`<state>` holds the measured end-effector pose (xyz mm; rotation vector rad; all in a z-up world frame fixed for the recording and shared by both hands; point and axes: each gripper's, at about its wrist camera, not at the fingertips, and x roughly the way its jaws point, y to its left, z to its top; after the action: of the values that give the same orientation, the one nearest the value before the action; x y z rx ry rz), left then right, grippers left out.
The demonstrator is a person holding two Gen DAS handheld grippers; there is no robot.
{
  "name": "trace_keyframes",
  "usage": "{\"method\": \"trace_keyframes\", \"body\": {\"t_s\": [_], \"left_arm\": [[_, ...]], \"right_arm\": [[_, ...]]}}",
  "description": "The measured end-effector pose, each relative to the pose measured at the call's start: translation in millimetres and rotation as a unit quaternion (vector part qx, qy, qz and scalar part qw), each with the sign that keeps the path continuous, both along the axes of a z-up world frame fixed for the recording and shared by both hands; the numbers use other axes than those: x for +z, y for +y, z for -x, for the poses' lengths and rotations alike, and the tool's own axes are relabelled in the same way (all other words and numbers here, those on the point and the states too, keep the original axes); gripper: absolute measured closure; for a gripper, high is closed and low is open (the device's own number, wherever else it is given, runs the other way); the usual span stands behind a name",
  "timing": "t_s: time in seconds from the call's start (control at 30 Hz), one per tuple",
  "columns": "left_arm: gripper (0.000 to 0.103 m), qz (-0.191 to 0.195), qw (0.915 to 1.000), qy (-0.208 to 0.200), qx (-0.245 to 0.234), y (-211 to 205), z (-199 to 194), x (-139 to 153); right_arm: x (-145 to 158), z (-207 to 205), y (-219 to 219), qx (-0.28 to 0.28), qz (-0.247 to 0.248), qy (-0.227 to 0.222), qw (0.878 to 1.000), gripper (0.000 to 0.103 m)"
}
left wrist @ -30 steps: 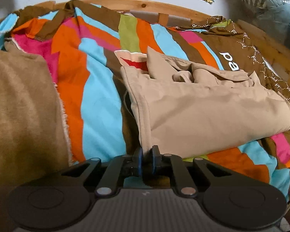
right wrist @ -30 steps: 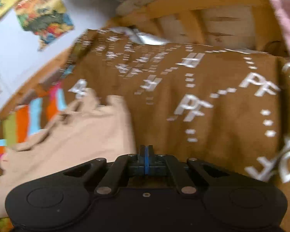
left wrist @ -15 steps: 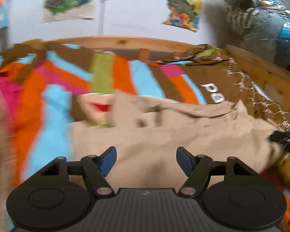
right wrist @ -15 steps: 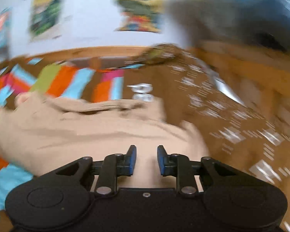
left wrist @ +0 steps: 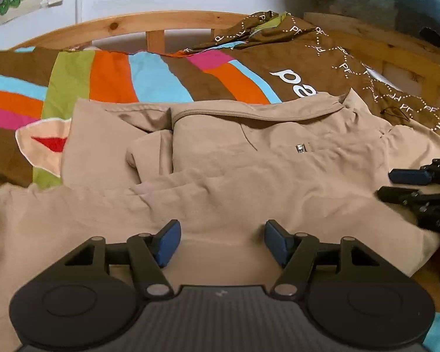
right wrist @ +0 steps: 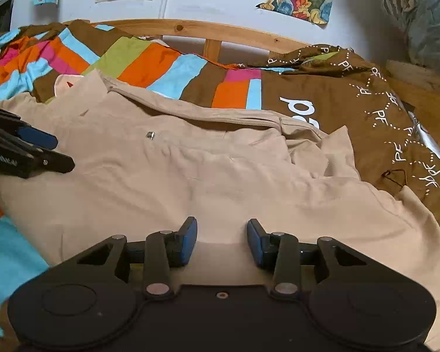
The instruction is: Fold large clothes
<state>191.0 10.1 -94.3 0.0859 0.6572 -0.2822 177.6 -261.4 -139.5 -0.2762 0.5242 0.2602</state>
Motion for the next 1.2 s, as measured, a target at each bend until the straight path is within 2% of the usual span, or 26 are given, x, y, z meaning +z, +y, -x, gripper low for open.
{"method": "trace_keyframes", "body": {"t_s": [0.1, 0.17, 0.2, 0.23, 0.27, 0.33, 0.4, 0.5, 0.57, 0.67, 0.8, 0.9, 0.97, 1.0, 1.1, 1.13, 1.17, 1.2], "left_arm": [[0.028, -0.004, 0.9994, -0.011, 0.033, 0, 17, 17], [0.014, 0.022, 0.9983, -0.023, 0.049, 4, 39, 30], [0.012, 0.034, 0.9976, -0.028, 0.054, 7, 51, 37], [0.008, 0.043, 0.9970, -0.030, 0.056, 9, 63, 43], [0.006, 0.051, 0.9966, -0.026, 0.059, 12, 73, 47], [0.005, 0.083, 0.9939, 0.002, 0.073, 22, 96, 53], [0.003, 0.123, 0.9878, 0.029, 0.091, 35, 114, 53], [0.001, 0.187, 0.9726, 0.078, 0.113, 59, 127, 40], [0.001, 0.233, 0.9570, 0.110, 0.133, 72, 118, 28], [0.001, 0.290, 0.9317, 0.122, 0.182, 90, 98, 15], [0.002, 0.332, 0.9083, 0.119, 0.225, 104, 82, 10], [0.009, 0.343, 0.8956, 0.122, 0.257, 109, 79, 10], [0.026, 0.340, 0.8899, 0.119, 0.280, 111, 81, 10], [0.031, 0.337, 0.8867, 0.119, 0.294, 111, 83, 11], [0.050, 0.355, 0.8727, 0.117, 0.314, 119, 88, 9], [0.068, 0.350, 0.8701, 0.119, 0.326, 121, 89, 9], [0.083, 0.348, 0.8705, 0.119, 0.327, 122, 88, 10], [0.090, 0.345, 0.8740, 0.115, 0.322, 123, 89, 12]], "right_arm": [[3, 1, -5, 0.000, -0.020, 0.001, 1.000, 0.062], [13, 7, -14, -0.011, -0.038, 0.005, 0.999, 0.061], [21, 12, -18, -0.015, -0.045, 0.007, 0.999, 0.060], [30, 18, -23, -0.016, -0.053, 0.008, 0.998, 0.052], [39, 25, -28, -0.019, -0.060, 0.008, 0.998, 0.036], [58, 41, -40, -0.038, -0.079, 0.008, 0.996, 0.018], [73, 57, -53, -0.058, -0.109, 0.018, 0.992, 0.017], [82, 79, -73, -0.101, -0.168, 0.054, 0.979, 0.008], [78, 89, -86, -0.122, -0.211, 0.079, 0.967, 0.007], [65, 85, -102, -0.163, -0.245, 0.114, 0.949, 0.009], [46, 73, -126, -0.209, -0.320, 0.139, 0.913, 0.012], [35, 69, -147, -0.244, -0.376, 0.136, 0.883, 0.018], [32, 68, -162, -0.270, -0.411, 0.116, 0.863, 0.027], [32, 67, -168, -0.282, -0.425, 0.104, 0.854, 0.029], [28, 66, -183, -0.312, -0.452, 0.087, 0.831, 0.051], [25, 67, -187, -0.322, -0.456, 0.083, 0.825, 0.063], [24, 69, -190, -0.330, -0.459, 0.081, 0.821, 0.070], [23, 71, -193, -0.333, -0.465, 0.077, 0.817, 0.075]]}}
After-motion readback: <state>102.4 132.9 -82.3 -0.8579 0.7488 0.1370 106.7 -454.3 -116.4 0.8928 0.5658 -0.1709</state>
